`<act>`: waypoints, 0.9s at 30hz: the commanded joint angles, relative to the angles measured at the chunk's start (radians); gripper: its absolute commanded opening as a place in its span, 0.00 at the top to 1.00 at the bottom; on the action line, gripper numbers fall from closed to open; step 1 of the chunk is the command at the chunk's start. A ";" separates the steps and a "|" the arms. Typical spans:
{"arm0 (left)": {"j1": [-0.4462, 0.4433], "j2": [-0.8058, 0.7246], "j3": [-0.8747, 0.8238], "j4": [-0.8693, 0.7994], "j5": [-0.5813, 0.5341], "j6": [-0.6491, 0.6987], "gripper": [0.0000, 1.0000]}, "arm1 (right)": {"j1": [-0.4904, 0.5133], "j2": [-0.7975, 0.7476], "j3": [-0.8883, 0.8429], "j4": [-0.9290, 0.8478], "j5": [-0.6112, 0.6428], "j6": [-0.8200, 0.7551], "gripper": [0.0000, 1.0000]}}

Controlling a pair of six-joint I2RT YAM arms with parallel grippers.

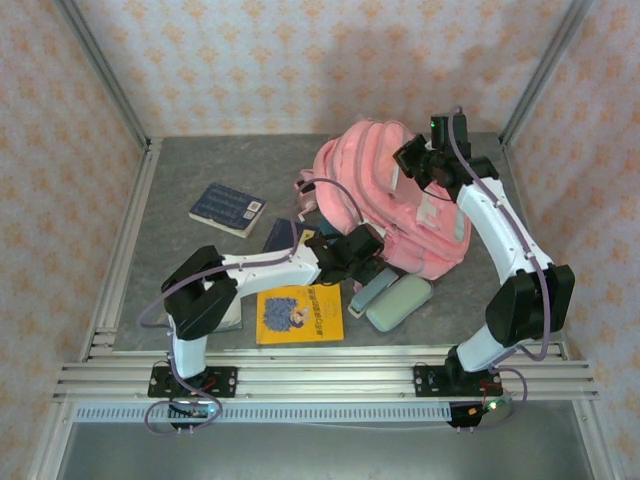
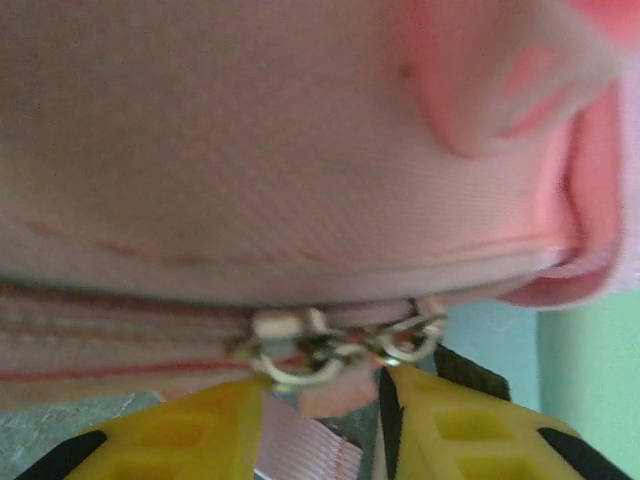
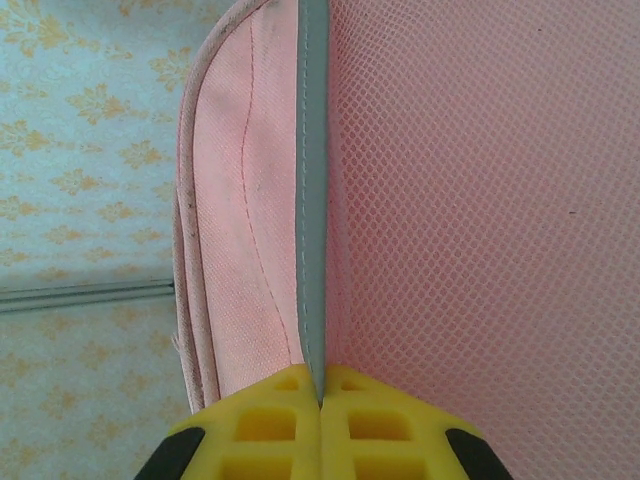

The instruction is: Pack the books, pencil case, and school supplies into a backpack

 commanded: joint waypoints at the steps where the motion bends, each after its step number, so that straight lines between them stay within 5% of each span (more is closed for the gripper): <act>1: 0.016 -0.005 0.028 0.031 -0.041 -0.019 0.69 | 0.009 -0.058 0.002 0.127 -0.043 0.020 1.00; 11: 0.032 -0.041 0.005 0.041 -0.002 0.018 1.00 | 0.010 -0.063 -0.042 0.137 -0.048 -0.020 1.00; 27: 0.128 -0.121 -0.046 -0.022 0.047 0.063 1.00 | 0.063 -0.021 -0.022 0.027 0.005 -0.235 1.00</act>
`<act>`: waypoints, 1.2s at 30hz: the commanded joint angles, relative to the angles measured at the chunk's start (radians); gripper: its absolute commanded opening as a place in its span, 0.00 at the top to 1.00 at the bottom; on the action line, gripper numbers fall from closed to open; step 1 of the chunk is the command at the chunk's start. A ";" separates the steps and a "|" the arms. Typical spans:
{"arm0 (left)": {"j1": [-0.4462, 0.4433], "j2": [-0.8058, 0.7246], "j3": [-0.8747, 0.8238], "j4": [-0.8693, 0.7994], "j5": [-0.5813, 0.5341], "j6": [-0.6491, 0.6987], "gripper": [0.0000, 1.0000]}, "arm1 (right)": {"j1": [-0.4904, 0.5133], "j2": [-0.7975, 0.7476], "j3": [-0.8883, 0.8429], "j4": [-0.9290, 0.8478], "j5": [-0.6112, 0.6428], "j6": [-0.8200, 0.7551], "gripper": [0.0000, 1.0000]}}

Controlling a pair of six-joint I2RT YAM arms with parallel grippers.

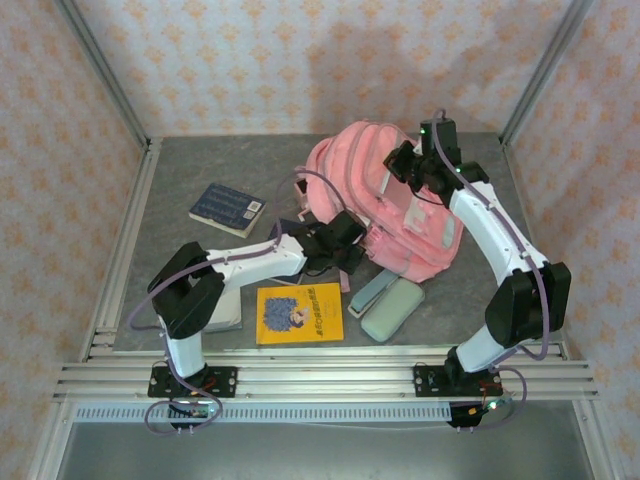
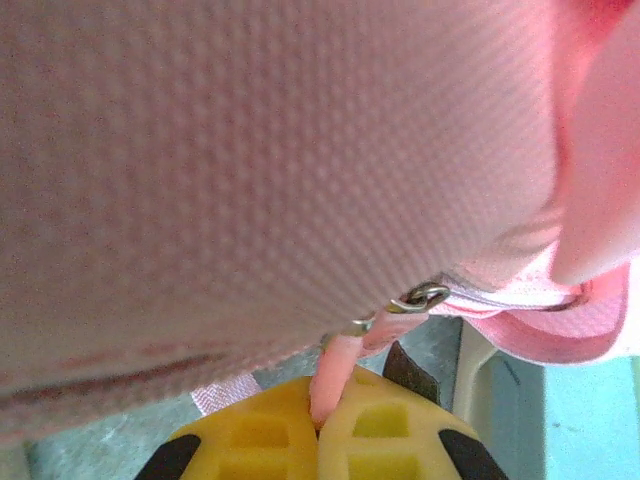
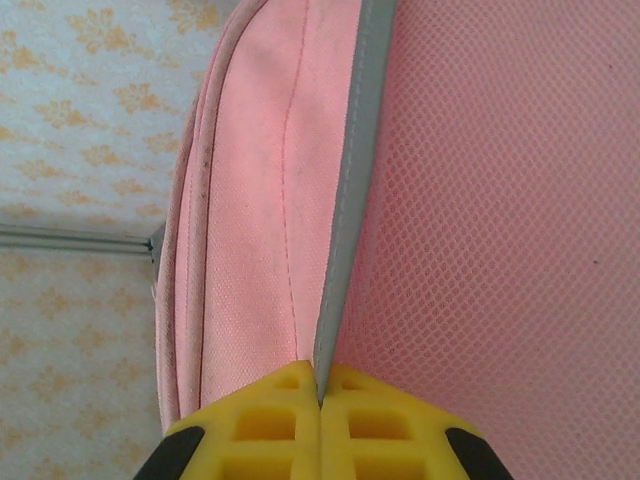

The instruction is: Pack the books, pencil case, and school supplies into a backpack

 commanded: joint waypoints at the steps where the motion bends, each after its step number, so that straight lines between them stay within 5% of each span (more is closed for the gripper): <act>1: 0.032 -0.057 0.004 -0.003 -0.005 0.022 1.00 | 0.019 -0.015 0.034 -0.037 -0.006 -0.081 1.00; 19: 0.033 0.018 0.090 -0.082 0.022 0.037 0.83 | 0.040 -0.011 0.003 -0.003 -0.059 -0.131 1.00; 25: 0.032 0.026 0.096 -0.084 0.030 0.057 1.00 | 0.039 -0.014 -0.005 0.007 -0.065 -0.131 1.00; 36: 0.050 -0.011 0.092 -0.114 -0.023 0.077 1.00 | 0.039 -0.011 -0.007 -0.020 -0.049 -0.178 1.00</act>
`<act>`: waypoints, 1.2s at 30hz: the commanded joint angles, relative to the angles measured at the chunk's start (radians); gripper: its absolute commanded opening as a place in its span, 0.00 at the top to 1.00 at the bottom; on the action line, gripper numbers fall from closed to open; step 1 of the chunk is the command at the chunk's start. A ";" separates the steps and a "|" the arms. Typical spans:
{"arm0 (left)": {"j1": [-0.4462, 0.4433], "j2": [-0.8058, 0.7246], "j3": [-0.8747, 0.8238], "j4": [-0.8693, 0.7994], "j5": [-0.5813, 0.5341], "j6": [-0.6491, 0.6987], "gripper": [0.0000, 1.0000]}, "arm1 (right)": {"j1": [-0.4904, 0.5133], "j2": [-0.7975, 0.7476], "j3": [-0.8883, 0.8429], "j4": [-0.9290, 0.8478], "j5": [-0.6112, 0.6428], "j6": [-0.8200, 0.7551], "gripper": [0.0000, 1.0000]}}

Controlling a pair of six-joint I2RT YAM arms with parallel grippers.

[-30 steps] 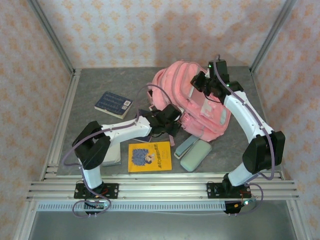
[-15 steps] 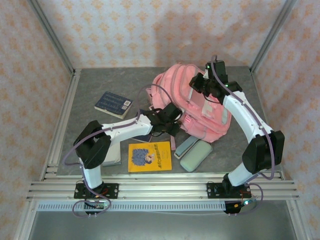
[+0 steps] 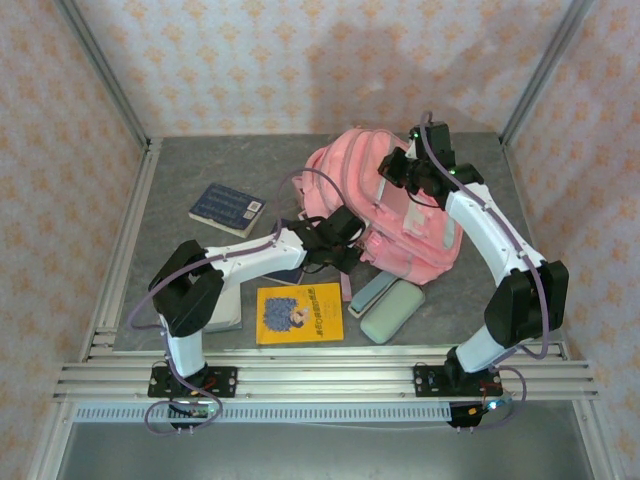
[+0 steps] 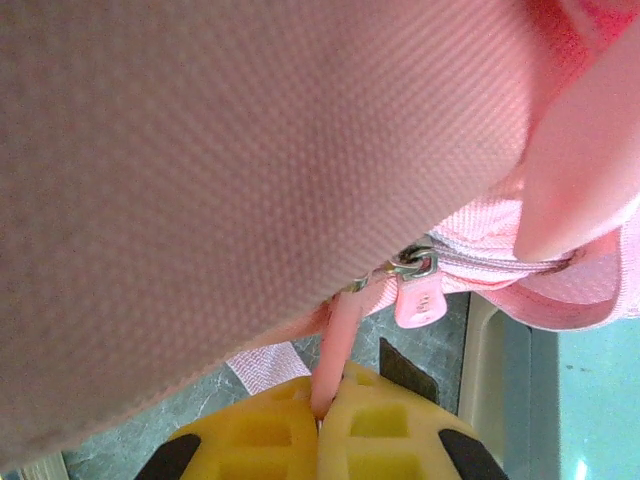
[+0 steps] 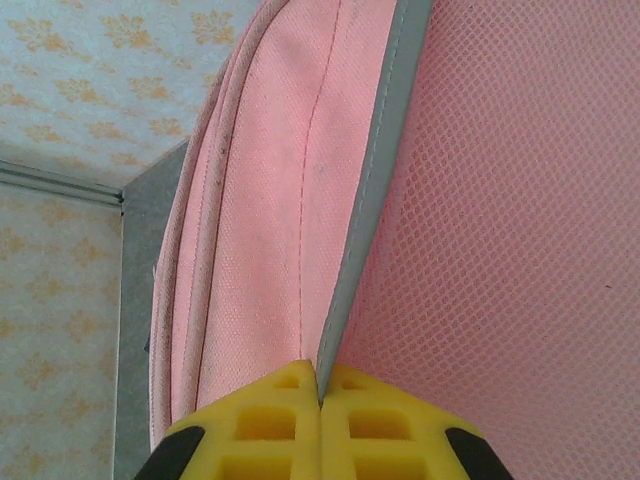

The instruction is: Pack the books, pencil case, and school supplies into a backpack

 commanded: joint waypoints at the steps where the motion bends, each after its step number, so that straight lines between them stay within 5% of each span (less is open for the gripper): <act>1: 0.039 -0.032 0.040 -0.003 -0.087 0.019 1.00 | 0.016 -0.014 0.007 -0.011 -0.035 -0.051 1.00; 17: 0.099 -0.109 0.038 -0.053 -0.104 0.033 1.00 | 0.063 0.060 0.067 -0.117 0.092 -0.156 1.00; 22: 0.097 -0.104 0.015 -0.031 -0.029 -0.006 1.00 | 0.069 0.070 0.082 -0.115 0.096 -0.139 1.00; 29: 0.024 -0.161 -0.114 0.088 0.021 -0.151 0.73 | 0.068 0.055 0.086 -0.111 0.127 -0.047 1.00; 36: -0.077 -0.152 -0.139 0.146 -0.005 -0.254 0.58 | 0.069 0.043 0.083 -0.079 0.108 0.035 1.00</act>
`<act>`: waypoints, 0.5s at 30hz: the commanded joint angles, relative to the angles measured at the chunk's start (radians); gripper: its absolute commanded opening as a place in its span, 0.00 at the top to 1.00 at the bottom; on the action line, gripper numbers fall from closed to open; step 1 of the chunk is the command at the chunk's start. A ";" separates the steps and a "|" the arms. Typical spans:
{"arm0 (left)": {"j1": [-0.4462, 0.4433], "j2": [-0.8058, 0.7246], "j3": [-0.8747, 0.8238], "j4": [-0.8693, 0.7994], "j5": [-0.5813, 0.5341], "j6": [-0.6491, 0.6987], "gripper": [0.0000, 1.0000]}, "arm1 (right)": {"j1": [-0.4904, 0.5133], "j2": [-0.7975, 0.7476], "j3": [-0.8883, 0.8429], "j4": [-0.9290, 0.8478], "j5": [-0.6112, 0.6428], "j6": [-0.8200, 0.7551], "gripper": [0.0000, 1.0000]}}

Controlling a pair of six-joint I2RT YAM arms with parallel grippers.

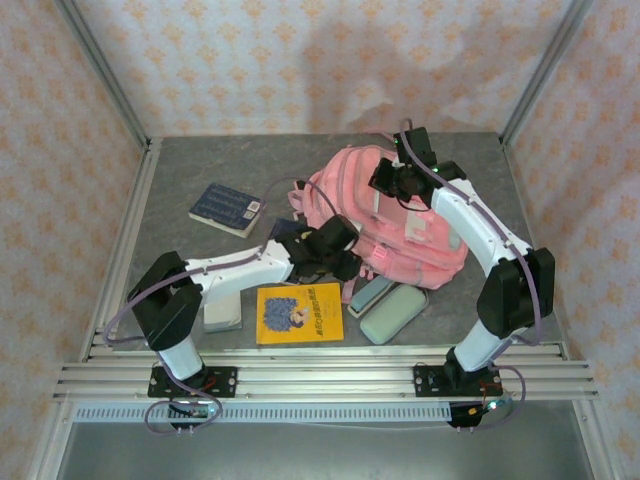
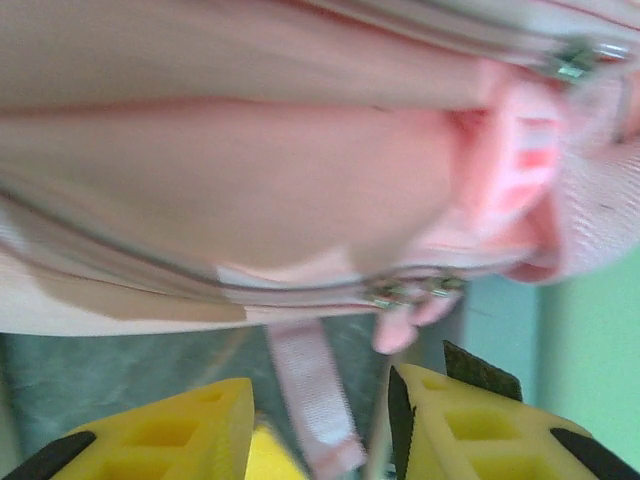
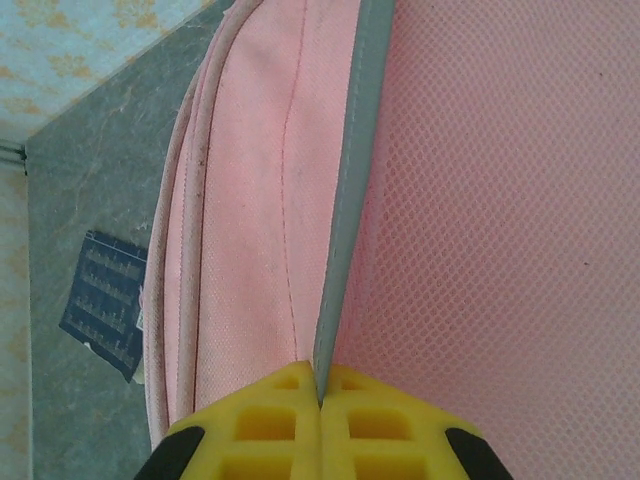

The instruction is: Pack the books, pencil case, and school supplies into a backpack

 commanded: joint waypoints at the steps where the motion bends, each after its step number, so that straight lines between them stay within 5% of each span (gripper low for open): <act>1: -0.022 -0.014 -0.005 0.068 -0.018 -0.086 0.57 | 0.005 -0.032 0.043 0.035 0.015 0.054 1.00; 8: -0.036 0.076 0.029 0.053 -0.087 -0.133 0.57 | 0.004 -0.046 0.017 0.065 0.009 0.105 1.00; 15: -0.044 0.147 0.054 0.101 -0.034 -0.178 0.55 | 0.005 -0.052 -0.018 0.108 -0.031 0.132 1.00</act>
